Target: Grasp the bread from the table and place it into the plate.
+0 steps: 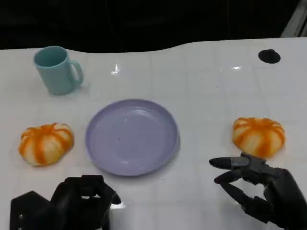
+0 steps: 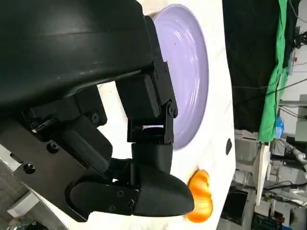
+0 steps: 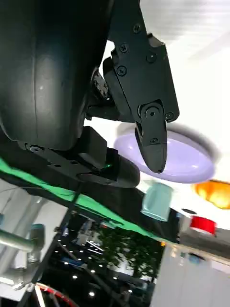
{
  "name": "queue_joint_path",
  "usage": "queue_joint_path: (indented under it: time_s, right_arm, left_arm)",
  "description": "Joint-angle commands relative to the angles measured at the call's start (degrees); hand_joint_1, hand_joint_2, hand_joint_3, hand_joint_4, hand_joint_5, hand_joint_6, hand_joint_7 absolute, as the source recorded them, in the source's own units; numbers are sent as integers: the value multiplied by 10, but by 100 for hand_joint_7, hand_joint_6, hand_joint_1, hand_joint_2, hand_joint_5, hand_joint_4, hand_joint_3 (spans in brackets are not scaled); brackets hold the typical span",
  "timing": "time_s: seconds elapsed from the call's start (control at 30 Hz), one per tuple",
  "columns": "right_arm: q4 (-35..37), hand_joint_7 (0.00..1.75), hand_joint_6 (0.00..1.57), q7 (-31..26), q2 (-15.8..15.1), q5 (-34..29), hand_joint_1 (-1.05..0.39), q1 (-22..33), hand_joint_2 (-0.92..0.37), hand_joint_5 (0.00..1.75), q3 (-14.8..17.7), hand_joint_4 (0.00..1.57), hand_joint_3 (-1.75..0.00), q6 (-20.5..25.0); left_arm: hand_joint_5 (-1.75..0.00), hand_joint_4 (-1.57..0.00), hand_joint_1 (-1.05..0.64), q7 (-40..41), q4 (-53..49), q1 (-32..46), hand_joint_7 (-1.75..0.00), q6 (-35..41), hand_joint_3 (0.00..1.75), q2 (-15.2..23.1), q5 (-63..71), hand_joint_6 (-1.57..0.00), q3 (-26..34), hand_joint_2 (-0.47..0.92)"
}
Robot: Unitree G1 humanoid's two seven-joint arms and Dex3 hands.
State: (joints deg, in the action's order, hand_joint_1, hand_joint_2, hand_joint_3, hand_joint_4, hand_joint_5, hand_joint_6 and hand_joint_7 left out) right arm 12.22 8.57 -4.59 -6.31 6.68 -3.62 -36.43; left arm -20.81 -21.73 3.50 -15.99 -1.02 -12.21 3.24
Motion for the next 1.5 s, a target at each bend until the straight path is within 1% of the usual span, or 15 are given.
queue_joint_path:
  time_s: [0.03, 0.2, 0.27, 0.43, 0.5, 0.63, 0.7, 0.83, 1.0, 1.1, 1.2, 1.3, 1.5]
  right_arm:
    - [-5, 22, 62, -16, -24, -24, -55, -11, -92, 56, 9, 49, -18, -12]
    - [-2, 12, 53, -40, -57, -80, -56, -26, -92, 47, 14, 37, -18, -35]
    - [-2, 10, 50, -70, -76, -133, -56, -35, -92, 45, 17, 34, -16, -46]
    - [-15, 4, 42, -140, -112, -239, -60, -46, -92, 39, 21, 25, -15, -42]
    - [-21, 3, 40, -179, -126, -291, -60, -50, -92, 37, 21, 22, -15, -32]
    - [-25, 1, 37, -228, -142, -348, -61, -58, -92, 34, 15, 17, -13, -12]
    - [-27, 0, 35, -248, -151, -376, -61, -63, -92, 33, 10, 15, -13, 4]
    - [-30, 0, 31, -269, -164, -403, -62, -73, -92, 32, 1, 11, -13, 36]
    - [-34, 0, 25, -271, -181, -436, -64, -87, -92, 31, -12, 6, -13, 93]
    - [-35, 0, 22, -268, -189, -451, -66, -97, -92, 32, -23, 3, -14, 127]
    - [-40, 0, 21, -253, -191, -472, -68, -108, -92, 30, -37, 0, -15, 175]
    - [-36, 1, 23, -255, -191, -493, -67, -122, -92, 32, -54, 0, -11, 212]
    - [-15, 1, 26, -251, -186, -508, -62, -148, -90, 38, -88, 0, -3, 267]
  left_arm:
    - [-123, -157, -105, 4, -2, -2, -78, -5, 72, 6, 3, -141, 3, 53]
    - [-123, -157, -105, 4, -1, -2, -78, -2, 71, 4, 2, -142, 2, 52]
    - [-123, -157, -105, 7, 0, -1, -78, -2, 71, 5, 5, -142, 2, 52]
    - [-123, -157, -105, 2, -7, -3, -78, -4, 72, 3, 1, -142, 3, 52]
    - [-123, -157, -105, 1, -11, -5, -78, -7, 71, 3, 1, -142, 4, 52]
    - [-123, -157, -105, -2, -19, -8, -77, -14, 71, 5, 0, -142, 4, 52]
    - [-123, -157, -105, -2, -21, -9, -76, -16, 71, 5, 1, -142, 4, 52]
    - [-123, -157, -105, 4, -17, -8, -76, -14, 70, 5, 5, -143, 2, 52]
    - [-123, -157, -105, 1, -20, -7, -76, -16, 69, 4, 4, -143, 2, 53]
    - [-122, -157, -105, 0, -20, -7, -74, -15, 65, 4, 1, -143, 3, 55]
    - [-122, -157, -105, 1, -19, -7, -74, -16, 65, 4, 3, -144, 2, 56]
    - [-123, -157, -105, 2, -14, -5, -74, -13, 65, 2, 1, -144, 1, 56]
    - [-123, -157, -105, 2, -10, -3, -73, -12, 65, 3, 2, -144, 1, 55]
